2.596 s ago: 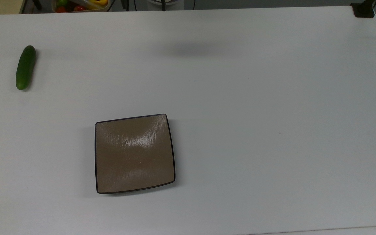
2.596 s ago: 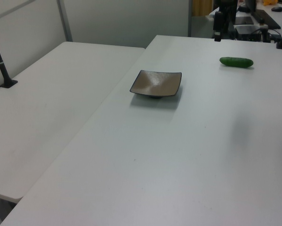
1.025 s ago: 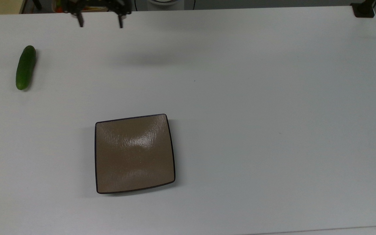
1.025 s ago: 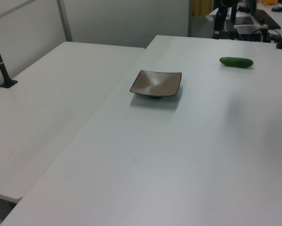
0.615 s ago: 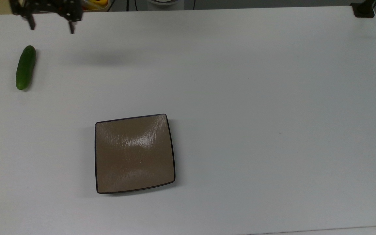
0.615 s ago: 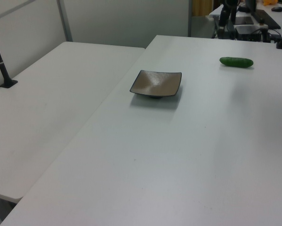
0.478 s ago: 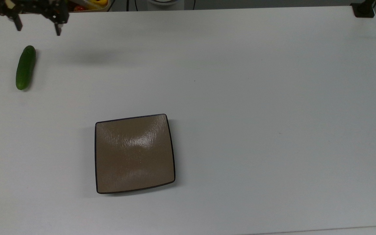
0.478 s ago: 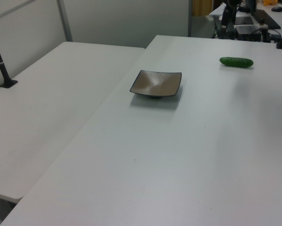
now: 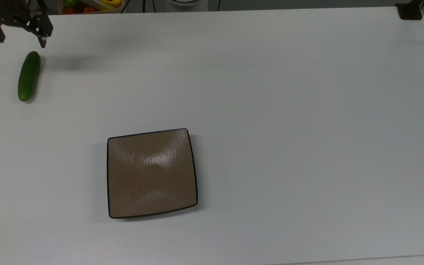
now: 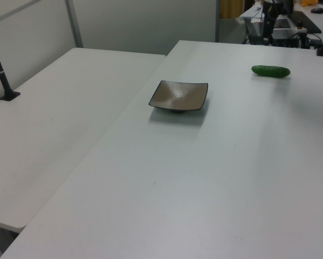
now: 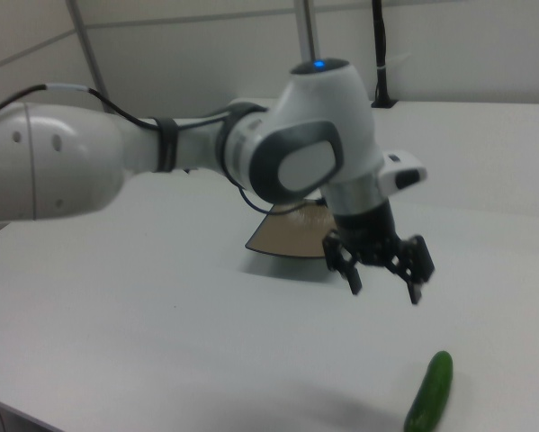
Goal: Cucumber placed on a ceramic plate
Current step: 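Move the open gripper over the green cucumber, then lower the gripper around the cucumber and close it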
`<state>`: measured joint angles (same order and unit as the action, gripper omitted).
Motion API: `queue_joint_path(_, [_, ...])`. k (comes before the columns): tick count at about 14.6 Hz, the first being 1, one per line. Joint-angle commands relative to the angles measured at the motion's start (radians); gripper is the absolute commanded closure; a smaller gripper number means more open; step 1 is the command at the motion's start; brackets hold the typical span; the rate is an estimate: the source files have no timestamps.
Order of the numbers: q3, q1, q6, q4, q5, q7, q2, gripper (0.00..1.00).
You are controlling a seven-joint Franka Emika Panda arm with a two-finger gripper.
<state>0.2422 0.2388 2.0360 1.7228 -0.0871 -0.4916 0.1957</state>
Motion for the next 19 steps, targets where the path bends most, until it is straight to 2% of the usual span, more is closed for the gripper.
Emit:
queue_joint_path(1, [0.002, 0.036, 0.094, 0.043, -0.008, -0.022, 0.039, 0.00])
queue_joint_path(3, [0.002, 0.050, 0.150, 0.086, -0.009, -0.022, 0.059, 0.00])
queue_joint_path(6, [0.002, 0.060, 0.182, 0.095, -0.009, -0.021, 0.097, 0.00])
queue_joint_path(9, [0.002, 0.060, 0.236, 0.124, -0.052, -0.019, 0.128, 0.00])
queue_joint_path(13, [0.002, 0.076, 0.312, 0.159, -0.063, -0.013, 0.145, 0.00])
queue_joint_path(16, [0.006, 0.088, 0.329, 0.161, -0.130, -0.010, 0.168, 0.00])
queue_joint_path(19, [0.006, 0.091, 0.371, 0.176, -0.138, -0.008, 0.186, 0.00])
